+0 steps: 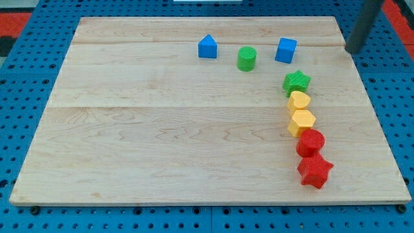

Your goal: Separate the yellow hexagon and yellow heart from each other

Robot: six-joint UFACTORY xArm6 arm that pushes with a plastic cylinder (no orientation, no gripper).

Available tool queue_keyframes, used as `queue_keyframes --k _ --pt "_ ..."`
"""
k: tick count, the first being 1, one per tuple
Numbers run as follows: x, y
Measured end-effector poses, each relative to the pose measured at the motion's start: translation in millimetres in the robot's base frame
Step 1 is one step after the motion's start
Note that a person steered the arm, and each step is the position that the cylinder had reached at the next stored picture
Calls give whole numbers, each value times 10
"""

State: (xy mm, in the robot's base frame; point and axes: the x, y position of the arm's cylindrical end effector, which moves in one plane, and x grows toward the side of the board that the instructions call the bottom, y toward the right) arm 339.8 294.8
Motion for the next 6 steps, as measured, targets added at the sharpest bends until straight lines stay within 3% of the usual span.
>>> queue_keyframes --k 1,3,4,5,6 --pt "682 -6" --pt "1431 -995" --pt "1364 -1197" --pt "1309 -732" --pt "1167 -816"
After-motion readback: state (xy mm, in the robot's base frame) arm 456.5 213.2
